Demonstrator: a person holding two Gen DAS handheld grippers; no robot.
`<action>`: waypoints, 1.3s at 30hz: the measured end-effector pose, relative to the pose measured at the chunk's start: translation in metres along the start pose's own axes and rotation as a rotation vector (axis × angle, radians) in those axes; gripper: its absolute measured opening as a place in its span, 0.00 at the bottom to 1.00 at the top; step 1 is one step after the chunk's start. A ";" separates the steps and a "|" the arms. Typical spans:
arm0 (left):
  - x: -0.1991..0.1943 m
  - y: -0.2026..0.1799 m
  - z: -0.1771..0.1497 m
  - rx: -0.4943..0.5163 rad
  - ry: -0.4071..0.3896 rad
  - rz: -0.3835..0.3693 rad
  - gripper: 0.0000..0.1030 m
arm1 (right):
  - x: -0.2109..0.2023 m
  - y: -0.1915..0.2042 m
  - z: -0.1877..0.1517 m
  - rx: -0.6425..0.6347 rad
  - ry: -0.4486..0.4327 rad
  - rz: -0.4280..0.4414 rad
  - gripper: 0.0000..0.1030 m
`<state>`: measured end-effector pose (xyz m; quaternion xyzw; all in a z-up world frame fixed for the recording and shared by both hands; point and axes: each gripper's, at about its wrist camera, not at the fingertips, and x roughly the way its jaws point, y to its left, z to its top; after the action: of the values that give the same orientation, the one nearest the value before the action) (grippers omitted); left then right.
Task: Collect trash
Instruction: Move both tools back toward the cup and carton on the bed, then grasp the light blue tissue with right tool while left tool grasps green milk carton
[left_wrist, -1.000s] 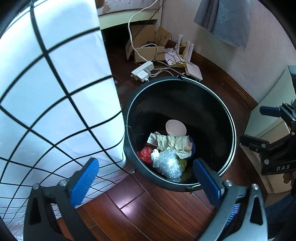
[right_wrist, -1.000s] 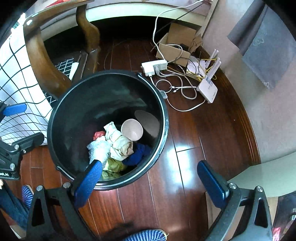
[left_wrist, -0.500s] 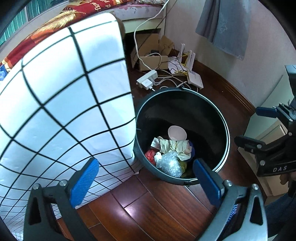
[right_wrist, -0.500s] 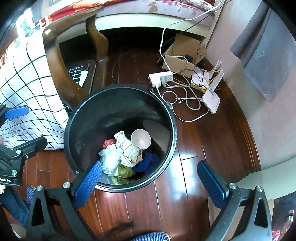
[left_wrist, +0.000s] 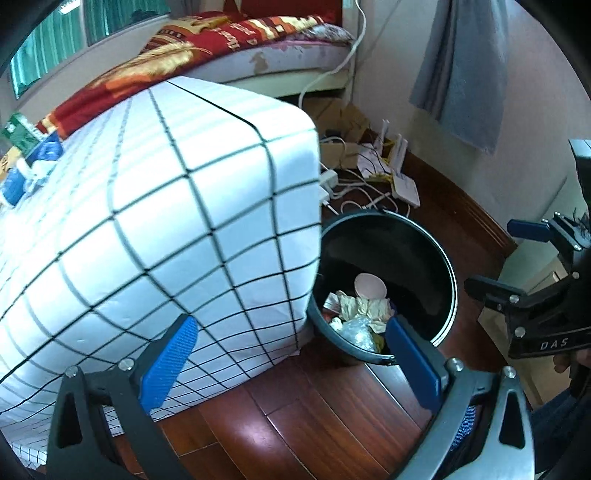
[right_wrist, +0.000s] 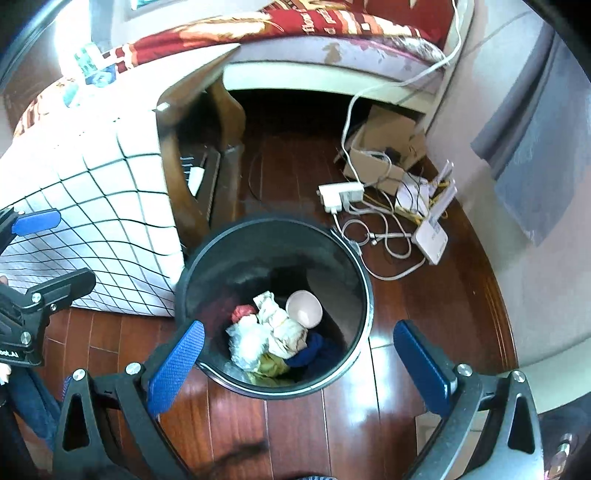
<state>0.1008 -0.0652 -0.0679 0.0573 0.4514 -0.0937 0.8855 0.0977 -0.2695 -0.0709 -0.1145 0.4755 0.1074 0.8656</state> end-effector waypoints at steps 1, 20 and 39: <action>-0.003 0.002 0.000 -0.004 -0.007 0.004 0.99 | -0.002 0.003 0.002 -0.006 -0.007 0.002 1.00; -0.077 0.084 -0.003 -0.151 -0.148 0.110 0.99 | -0.052 0.083 0.056 -0.159 -0.212 0.084 1.00; -0.114 0.225 -0.022 -0.360 -0.208 0.256 0.99 | -0.052 0.190 0.142 -0.188 -0.281 0.358 1.00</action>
<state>0.0665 0.1711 0.0157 -0.0548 0.3562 0.0956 0.9279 0.1280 -0.0497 0.0292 -0.0923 0.3509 0.3177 0.8760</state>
